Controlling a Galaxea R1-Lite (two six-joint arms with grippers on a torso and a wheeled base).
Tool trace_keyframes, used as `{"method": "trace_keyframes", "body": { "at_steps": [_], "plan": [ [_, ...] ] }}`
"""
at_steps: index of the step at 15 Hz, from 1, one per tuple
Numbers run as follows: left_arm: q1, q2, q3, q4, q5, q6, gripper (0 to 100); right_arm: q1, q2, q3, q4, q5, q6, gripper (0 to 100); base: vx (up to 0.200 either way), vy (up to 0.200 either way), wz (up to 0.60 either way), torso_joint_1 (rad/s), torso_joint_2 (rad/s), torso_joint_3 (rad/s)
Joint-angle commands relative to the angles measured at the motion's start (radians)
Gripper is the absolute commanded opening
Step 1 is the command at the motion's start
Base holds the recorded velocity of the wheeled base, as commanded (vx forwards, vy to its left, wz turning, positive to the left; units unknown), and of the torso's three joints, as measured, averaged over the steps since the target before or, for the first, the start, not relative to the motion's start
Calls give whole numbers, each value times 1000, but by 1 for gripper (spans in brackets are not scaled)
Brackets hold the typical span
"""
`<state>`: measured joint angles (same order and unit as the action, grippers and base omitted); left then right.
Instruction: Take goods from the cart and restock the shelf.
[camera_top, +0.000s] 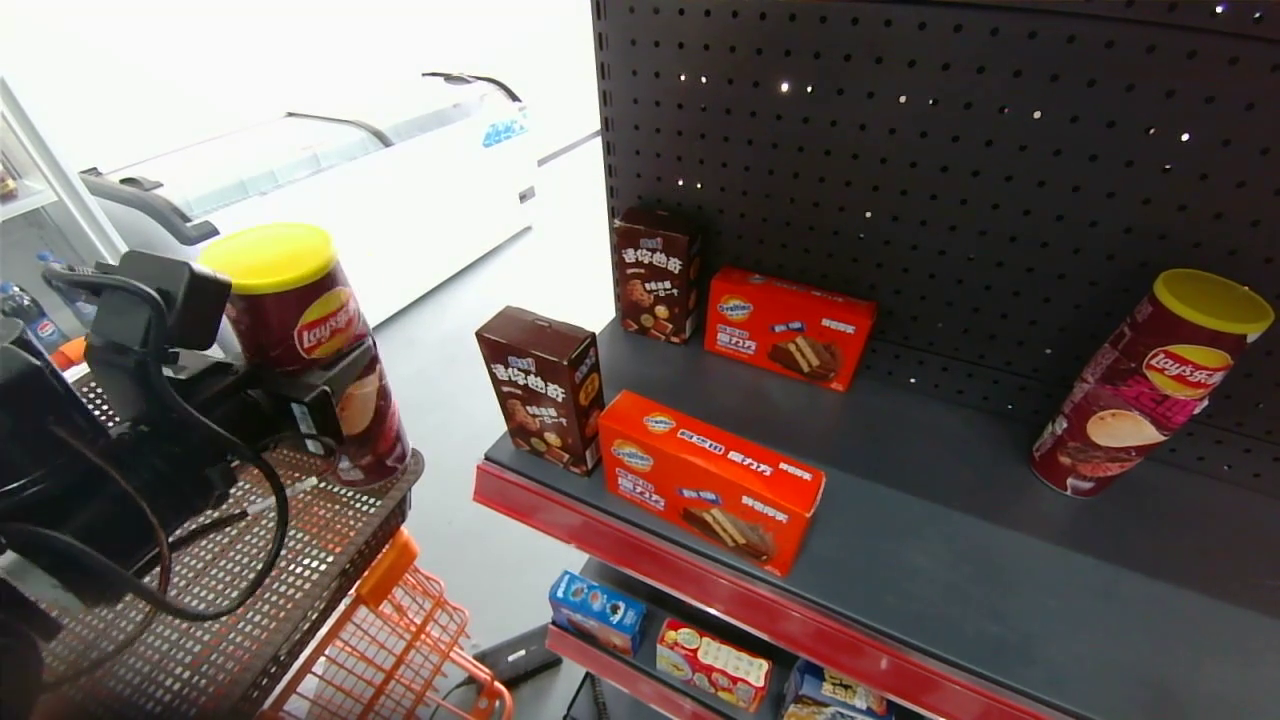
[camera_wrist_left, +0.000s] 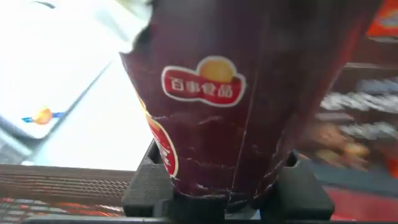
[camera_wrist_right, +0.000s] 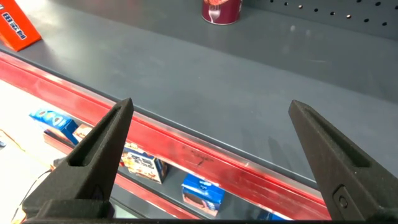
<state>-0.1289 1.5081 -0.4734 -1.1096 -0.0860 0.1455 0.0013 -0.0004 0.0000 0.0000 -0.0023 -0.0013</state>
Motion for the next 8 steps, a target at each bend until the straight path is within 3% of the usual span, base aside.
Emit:
{"method": "trace_keyframes", "body": {
  "at_steps": [1, 2, 6, 8],
  "plan": [
    [-81, -131, 12, 89, -57, -14, 0, 0, 0, 0, 0, -1, 0, 100, 0, 0, 0, 0, 0, 0],
    [-120, -189, 6, 182, -107, -50, 0, 0, 0, 0, 0, 1, 0, 100, 0, 0, 0, 0, 0, 0],
    [-166, -293, 16, 344, -270, -53, 0, 0, 0, 0, 0, -1, 0, 100, 0, 0, 0, 0, 0, 0],
    [-181, -328, 9, 419, -301, -55, 0, 0, 0, 0, 0, -1, 0, 100, 0, 0, 0, 0, 0, 0]
  ]
}}
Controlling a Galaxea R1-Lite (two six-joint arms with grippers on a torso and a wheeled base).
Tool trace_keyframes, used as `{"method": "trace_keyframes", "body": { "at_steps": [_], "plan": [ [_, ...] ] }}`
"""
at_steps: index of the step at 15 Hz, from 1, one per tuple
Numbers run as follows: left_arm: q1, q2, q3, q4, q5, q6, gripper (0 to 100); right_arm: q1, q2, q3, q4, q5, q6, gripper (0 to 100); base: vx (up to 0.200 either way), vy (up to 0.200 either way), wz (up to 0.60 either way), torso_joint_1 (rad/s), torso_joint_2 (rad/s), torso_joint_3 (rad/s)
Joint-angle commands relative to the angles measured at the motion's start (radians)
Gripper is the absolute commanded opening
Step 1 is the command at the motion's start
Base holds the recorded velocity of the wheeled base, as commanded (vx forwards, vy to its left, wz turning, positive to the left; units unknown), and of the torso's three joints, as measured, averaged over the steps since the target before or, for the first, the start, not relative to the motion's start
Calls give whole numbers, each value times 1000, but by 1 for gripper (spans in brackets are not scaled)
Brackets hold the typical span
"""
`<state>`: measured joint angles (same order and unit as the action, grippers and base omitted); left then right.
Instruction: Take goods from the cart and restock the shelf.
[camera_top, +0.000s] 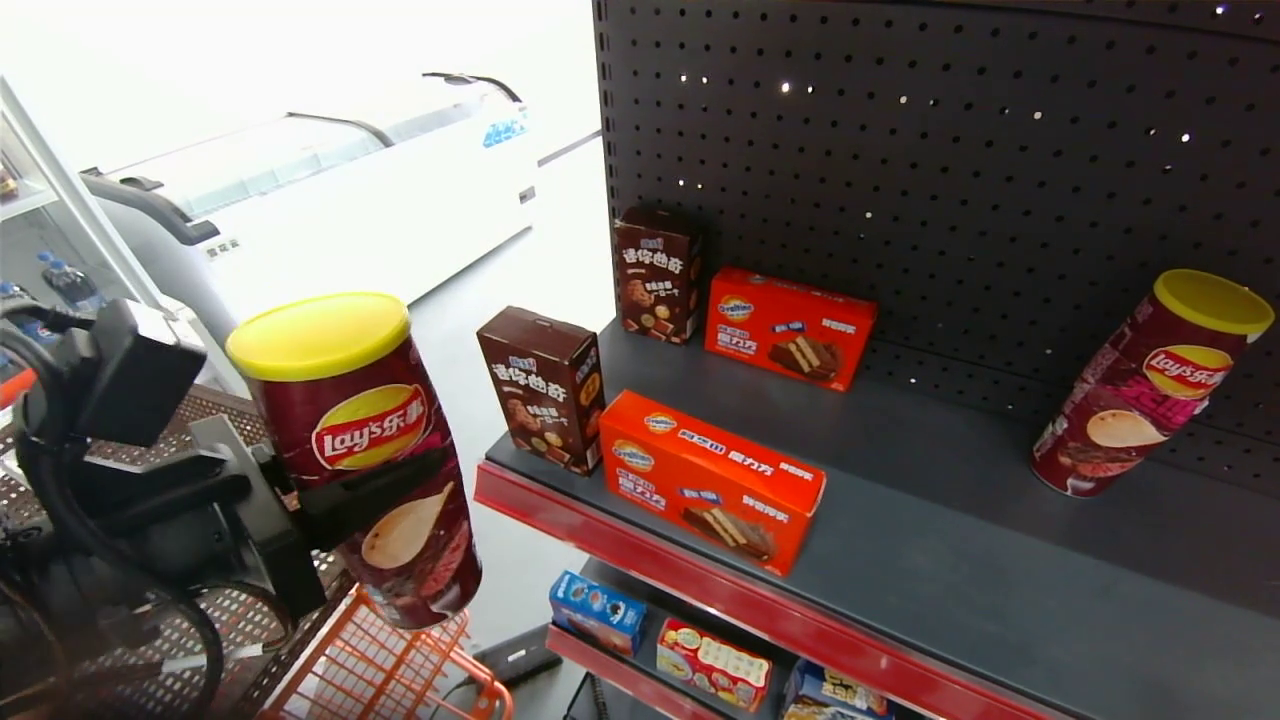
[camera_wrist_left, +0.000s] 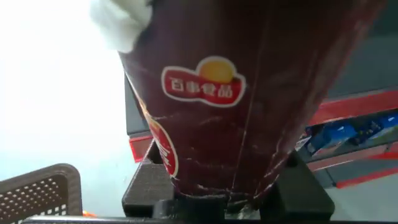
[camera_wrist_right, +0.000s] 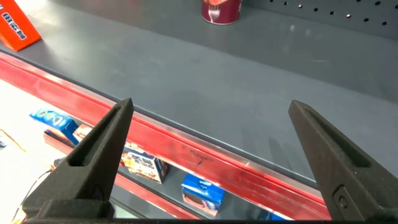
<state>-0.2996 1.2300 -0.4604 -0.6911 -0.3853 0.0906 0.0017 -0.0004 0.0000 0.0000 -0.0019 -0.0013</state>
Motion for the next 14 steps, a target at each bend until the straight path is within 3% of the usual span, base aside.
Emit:
{"method": "trace_keyframes", "body": {
  "at_steps": [1, 3, 7, 10, 12, 14],
  "plan": [
    [-12, -83, 0, 74, -20, 3, 0, 0, 0, 0, 0, 0, 0, 100, 0, 0, 0, 0, 0, 0],
    [-41, -86, -21, 77, -78, 3, 0, 0, 0, 0, 0, 0, 0, 100, 0, 0, 0, 0, 0, 0],
    [-99, -78, -14, 50, -107, 0, 0, 0, 0, 0, 0, -1, 0, 100, 0, 0, 0, 0, 0, 0],
    [-144, -83, 52, 10, -118, -42, 0, 0, 0, 0, 0, 3, -3, 100, 0, 0, 0, 0, 0, 0],
    [-154, -83, 68, 2, -127, -45, 0, 0, 0, 0, 0, 3, -2, 100, 0, 0, 0, 0, 0, 0],
    [-165, -73, 65, -4, -179, -43, 0, 0, 0, 0, 0, 3, -3, 100, 0, 0, 0, 0, 0, 0]
  ]
}}
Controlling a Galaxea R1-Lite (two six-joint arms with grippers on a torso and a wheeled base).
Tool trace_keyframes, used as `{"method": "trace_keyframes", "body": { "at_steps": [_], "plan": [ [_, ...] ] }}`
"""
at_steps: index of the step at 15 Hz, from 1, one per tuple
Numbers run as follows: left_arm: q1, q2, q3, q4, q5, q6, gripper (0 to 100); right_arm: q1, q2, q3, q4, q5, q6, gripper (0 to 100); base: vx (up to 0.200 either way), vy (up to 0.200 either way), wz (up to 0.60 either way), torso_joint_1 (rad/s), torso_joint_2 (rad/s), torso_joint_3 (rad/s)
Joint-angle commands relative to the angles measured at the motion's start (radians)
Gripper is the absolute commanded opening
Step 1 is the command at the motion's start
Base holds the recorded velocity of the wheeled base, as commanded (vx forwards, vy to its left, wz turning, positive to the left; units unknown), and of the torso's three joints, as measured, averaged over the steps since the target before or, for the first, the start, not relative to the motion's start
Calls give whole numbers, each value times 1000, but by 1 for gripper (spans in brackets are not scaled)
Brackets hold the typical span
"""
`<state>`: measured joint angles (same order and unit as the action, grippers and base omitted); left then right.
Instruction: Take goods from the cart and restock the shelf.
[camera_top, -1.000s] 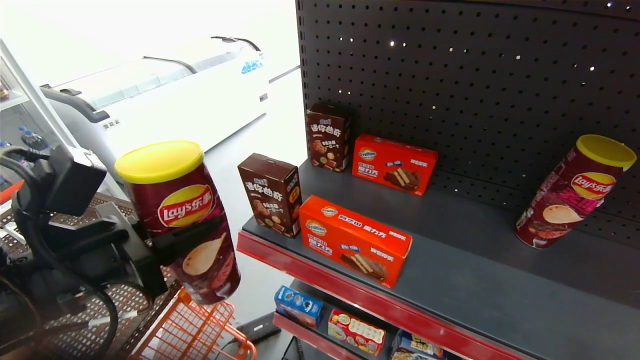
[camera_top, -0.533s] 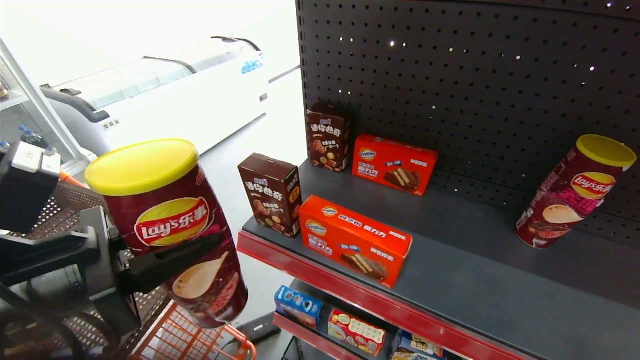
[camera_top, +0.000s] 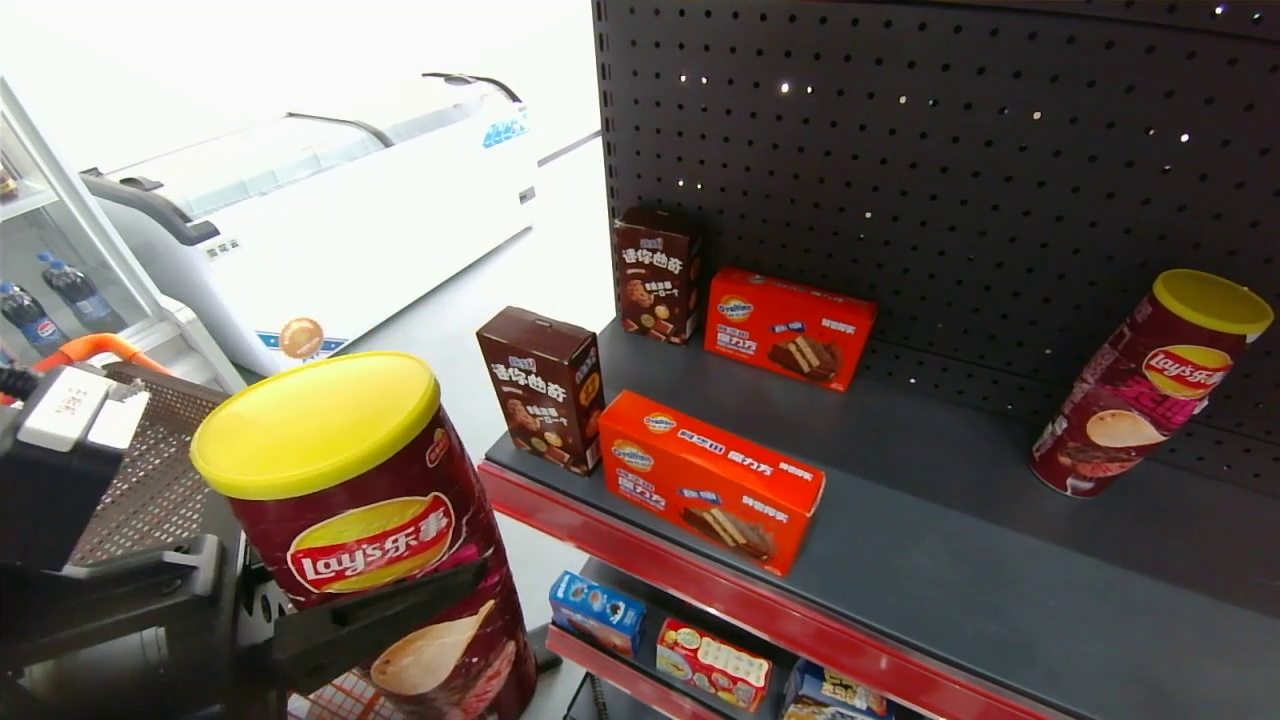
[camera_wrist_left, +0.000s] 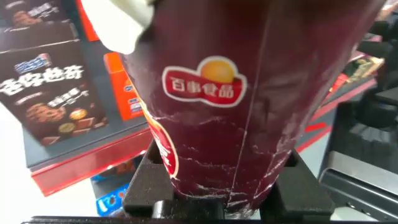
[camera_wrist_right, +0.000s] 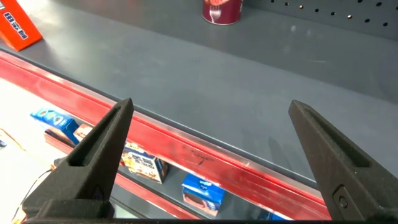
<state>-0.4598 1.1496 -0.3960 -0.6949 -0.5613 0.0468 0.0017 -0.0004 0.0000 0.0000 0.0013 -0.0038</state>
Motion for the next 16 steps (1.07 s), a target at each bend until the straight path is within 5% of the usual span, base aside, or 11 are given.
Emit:
{"method": "trace_keyframes", "body": {
  "at_steps": [1, 4, 16],
  "plan": [
    [-7, 15, -3, -2, -5, 1, 0, 0, 0, 0, 0, 0, -1, 100, 0, 0, 0, 0, 0, 0],
    [-17, 29, -12, -3, -8, 2, 0, 0, 0, 0, 0, 2, -1, 100, 0, 0, 0, 0, 0, 0],
    [-65, 90, -57, -28, -32, 1, 0, 0, 0, 0, 0, 0, 2, 100, 0, 0, -600, 5, 3, 2]
  ]
}}
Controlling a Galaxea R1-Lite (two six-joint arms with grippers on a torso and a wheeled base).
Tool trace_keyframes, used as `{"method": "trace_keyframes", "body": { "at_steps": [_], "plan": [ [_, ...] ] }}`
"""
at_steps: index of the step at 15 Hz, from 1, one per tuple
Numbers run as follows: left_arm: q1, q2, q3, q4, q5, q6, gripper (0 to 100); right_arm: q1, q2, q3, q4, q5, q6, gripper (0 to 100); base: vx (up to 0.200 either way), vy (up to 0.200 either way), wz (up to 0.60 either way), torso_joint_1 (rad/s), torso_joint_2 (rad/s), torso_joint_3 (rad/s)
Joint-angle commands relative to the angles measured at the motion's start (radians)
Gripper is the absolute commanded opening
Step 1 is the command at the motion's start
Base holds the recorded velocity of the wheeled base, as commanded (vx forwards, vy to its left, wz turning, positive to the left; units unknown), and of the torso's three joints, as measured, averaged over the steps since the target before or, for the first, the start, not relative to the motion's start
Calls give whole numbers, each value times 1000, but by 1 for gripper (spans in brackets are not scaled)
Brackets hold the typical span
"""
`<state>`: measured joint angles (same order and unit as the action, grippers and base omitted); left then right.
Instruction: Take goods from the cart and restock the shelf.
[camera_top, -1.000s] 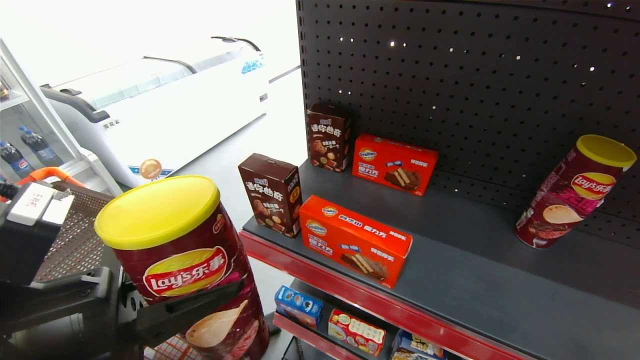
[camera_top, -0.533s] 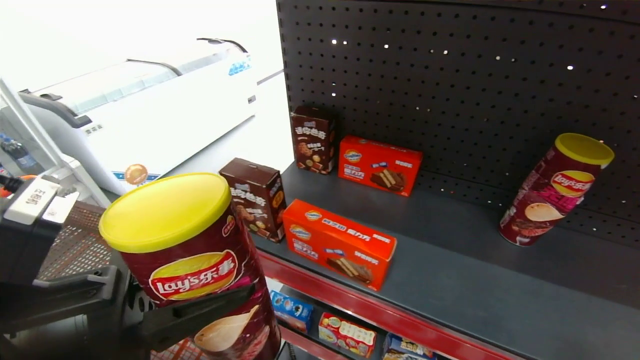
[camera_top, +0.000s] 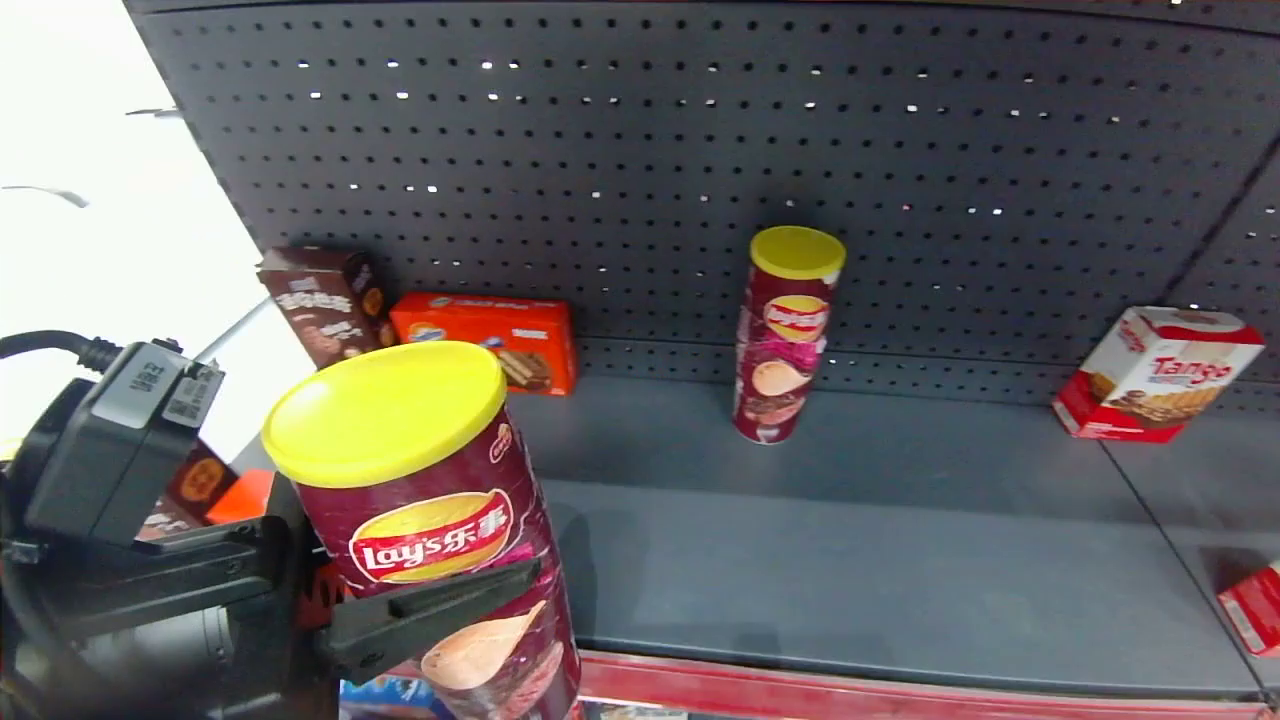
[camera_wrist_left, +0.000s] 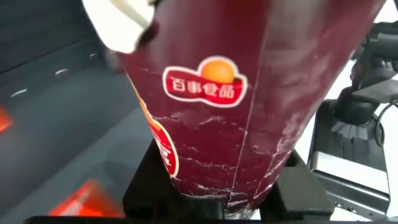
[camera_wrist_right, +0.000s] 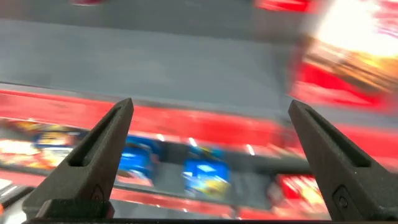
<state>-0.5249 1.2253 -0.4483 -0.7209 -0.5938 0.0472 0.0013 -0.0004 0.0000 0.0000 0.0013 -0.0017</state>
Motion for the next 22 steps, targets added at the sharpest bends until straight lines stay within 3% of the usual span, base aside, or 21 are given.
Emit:
{"method": "trace_keyframes", "body": {
  "at_steps": [1, 16, 19, 20, 21, 22],
  "plan": [
    [2, 14, -4, -2, 0, 0, 0, 0, 0, 0, 0, 0, 0, 100, 0, 0, 0, 0, 0, 0],
    [14, 36, 0, -6, -9, 0, 0, 0, 0, 0, 0, 0, -3, 100, 0, 0, 0, 0, 0, 0],
    [26, 77, 3, -69, -40, -1, 0, 0, 0, -5, 3, -9, -8, 100, 0, 0, 0, 0, 0, 0],
    [34, 100, -24, -72, -41, -3, 0, 6, 25, -74, 8, 8, -6, 100, 0, 0, 0, 0, 0, 0],
    [39, 122, -53, -74, -41, -7, 0, 23, 258, -324, 28, 20, 29, 100, 0, 0, 0, 0, 0, 0],
    [39, 137, -67, -74, -41, -7, 0, 31, 405, -434, 29, 31, 86, 100, 0, 0, 0, 0, 0, 0]
  ]
}}
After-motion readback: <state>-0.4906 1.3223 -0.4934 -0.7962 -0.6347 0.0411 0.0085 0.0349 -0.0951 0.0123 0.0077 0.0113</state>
